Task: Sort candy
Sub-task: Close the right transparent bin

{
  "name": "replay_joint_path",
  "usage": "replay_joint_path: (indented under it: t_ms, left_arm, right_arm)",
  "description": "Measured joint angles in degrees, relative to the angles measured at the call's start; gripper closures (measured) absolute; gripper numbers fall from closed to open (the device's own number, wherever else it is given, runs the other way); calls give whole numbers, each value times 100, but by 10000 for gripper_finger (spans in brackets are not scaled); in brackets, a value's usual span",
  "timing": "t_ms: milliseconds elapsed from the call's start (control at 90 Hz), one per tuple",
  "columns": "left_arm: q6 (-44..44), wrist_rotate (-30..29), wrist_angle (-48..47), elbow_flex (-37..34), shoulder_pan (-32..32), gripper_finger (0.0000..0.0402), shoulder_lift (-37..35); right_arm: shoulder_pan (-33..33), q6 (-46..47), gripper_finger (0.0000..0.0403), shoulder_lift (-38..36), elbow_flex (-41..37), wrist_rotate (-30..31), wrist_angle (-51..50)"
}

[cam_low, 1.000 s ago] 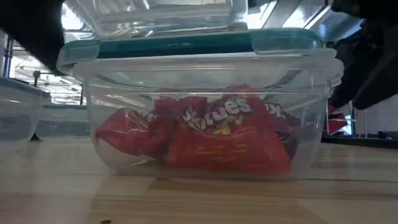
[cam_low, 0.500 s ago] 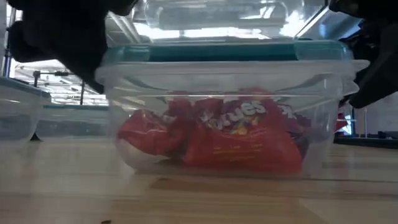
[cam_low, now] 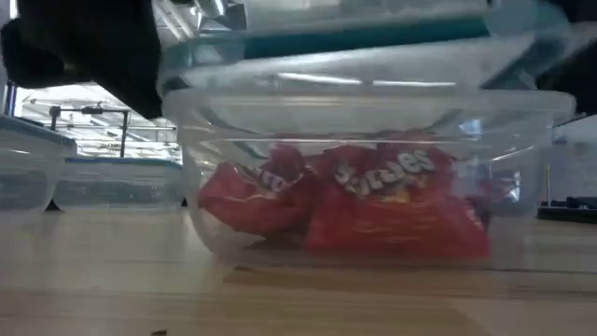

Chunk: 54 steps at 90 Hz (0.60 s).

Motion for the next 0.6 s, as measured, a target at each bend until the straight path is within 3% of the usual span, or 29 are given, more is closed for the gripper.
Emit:
replay_joint_path:
  t_ms: [400,600]
  left_arm:
    - [-7,-246,172,12,-76,402,0]
    - [84,-483,298,12,19,402,0]
  right_arm:
    - [267,-123,265,0,476,214,-469]
    - [168,-862,265,61,553,143,876]
